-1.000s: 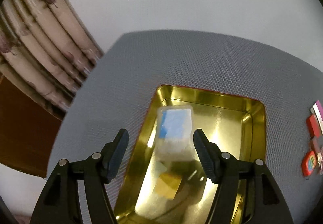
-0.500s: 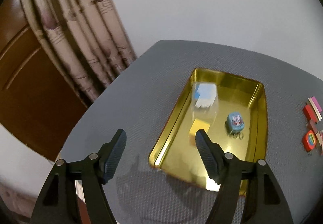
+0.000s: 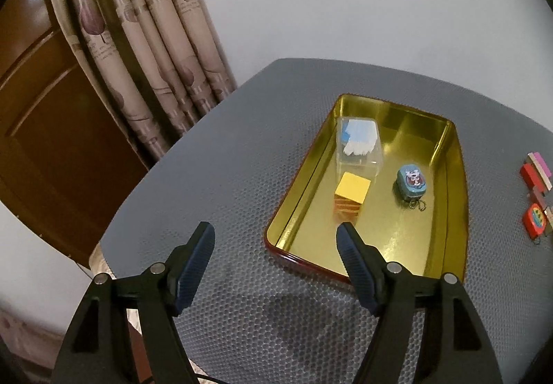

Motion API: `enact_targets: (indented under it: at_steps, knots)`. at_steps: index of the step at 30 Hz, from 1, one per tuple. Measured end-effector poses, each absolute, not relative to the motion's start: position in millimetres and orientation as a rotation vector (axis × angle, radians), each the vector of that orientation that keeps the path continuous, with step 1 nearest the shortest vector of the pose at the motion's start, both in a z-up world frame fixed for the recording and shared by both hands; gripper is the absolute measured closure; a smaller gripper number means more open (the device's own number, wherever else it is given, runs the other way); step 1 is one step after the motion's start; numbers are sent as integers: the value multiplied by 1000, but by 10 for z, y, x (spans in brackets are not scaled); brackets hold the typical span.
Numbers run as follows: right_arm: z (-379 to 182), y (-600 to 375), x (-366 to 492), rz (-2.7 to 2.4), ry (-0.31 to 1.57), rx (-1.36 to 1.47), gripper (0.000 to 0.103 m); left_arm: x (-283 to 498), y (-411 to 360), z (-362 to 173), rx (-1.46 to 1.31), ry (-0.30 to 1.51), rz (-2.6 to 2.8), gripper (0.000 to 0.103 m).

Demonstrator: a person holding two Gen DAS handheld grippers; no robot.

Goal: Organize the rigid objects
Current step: 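Carry the white zigzag cube in the right gripper toward the gold tin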

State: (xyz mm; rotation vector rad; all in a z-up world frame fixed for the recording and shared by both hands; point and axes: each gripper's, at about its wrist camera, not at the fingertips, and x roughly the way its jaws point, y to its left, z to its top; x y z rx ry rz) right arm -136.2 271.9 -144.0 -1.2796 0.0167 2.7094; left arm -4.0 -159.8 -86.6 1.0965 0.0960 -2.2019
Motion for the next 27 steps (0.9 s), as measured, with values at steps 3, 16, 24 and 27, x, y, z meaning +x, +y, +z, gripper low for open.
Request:
enact_targets:
  at_steps: [3, 16, 24, 27]
  knots:
    - [-1421, 2696, -1348, 2697, 2, -1282, 73, -34, -1615, -885, 1091, 69, -2197, 33]
    - [-848, 2202, -1274, 2865, -21, -1190, 73, 27, -1747, -875, 1089, 145, -2189, 29]
    - [-546, 1427, -1168, 3081, -29, -1194, 73, 54, -1829, -868, 1082, 177, -2175, 29]
    - [-442, 1056, -1137, 3161, -70, -1212, 73, 73, -1878, -855, 1075, 202, -2161, 27]
